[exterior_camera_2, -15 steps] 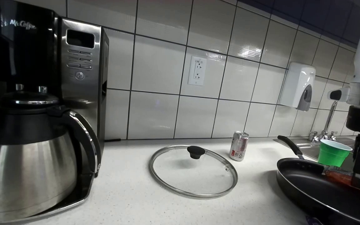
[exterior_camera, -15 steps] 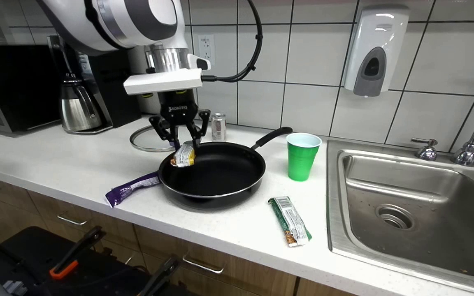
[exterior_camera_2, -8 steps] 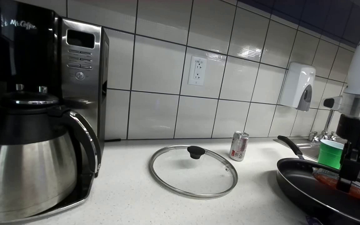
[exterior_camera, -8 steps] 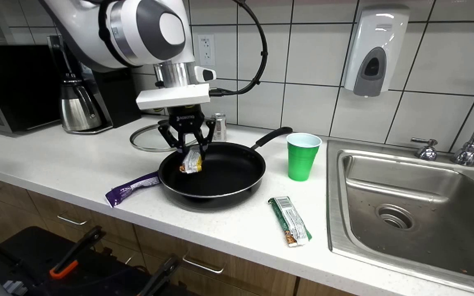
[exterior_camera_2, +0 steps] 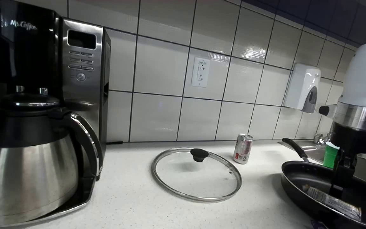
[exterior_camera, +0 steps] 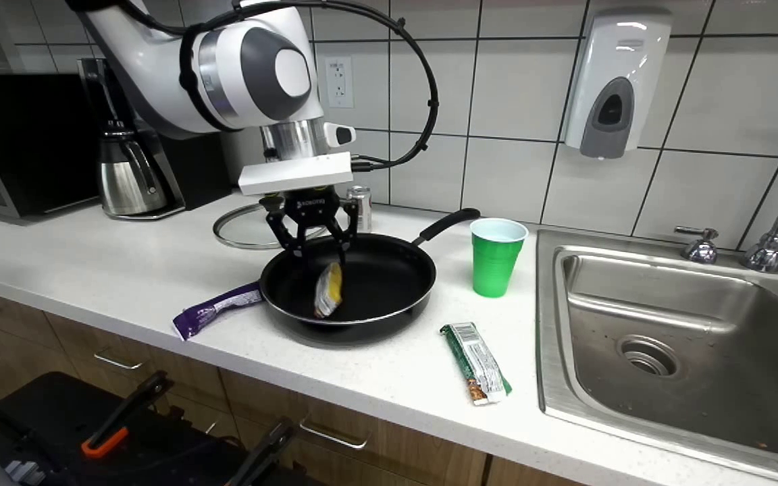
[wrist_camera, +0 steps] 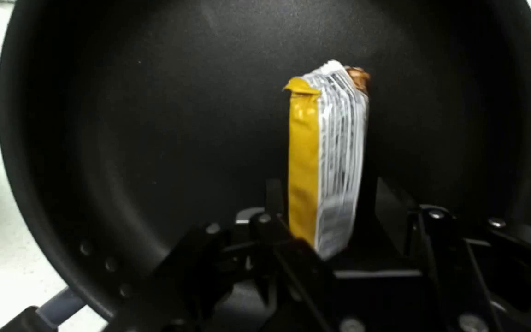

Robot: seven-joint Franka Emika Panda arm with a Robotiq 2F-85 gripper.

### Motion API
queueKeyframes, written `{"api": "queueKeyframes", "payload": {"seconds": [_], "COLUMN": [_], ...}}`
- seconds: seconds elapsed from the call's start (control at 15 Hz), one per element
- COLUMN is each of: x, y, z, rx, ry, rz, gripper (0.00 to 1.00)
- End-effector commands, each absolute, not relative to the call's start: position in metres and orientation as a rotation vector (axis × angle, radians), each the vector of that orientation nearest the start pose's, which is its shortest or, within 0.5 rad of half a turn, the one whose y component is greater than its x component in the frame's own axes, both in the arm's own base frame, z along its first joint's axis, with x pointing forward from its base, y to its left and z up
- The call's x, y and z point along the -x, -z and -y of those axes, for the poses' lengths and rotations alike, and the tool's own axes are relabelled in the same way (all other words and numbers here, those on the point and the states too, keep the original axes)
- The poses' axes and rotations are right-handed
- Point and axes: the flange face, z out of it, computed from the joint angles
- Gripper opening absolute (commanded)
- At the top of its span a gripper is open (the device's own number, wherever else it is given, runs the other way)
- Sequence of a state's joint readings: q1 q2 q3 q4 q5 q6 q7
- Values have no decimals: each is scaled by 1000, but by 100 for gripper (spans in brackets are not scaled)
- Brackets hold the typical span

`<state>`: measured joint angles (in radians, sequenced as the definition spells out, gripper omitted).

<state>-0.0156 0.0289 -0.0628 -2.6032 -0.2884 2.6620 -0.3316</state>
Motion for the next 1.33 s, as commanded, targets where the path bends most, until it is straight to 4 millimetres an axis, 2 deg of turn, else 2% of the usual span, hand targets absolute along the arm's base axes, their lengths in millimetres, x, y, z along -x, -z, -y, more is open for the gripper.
{"api": "queueKeyframes", "payload": {"seconds": [0.0,0.07,0.13,0.53,0.73,0.8,0.93,1.27], "x": [-441,-439,-437,-423,-414,-428,-424,-421], "y": [-264,-268,-274,-296,-304,-291,-296,-297], "z": [18,15,12,-21,-46,-35,-46,-47], "rx": [3156,3152,3150,3071,2947,3013,2973,2969], "ry": [77,90,99,105,128,119,130,128], "rz": [904,916,920,1034,1082,1020,1052,1058], "gripper": [89,97,100,100,100,100,100,100]}}
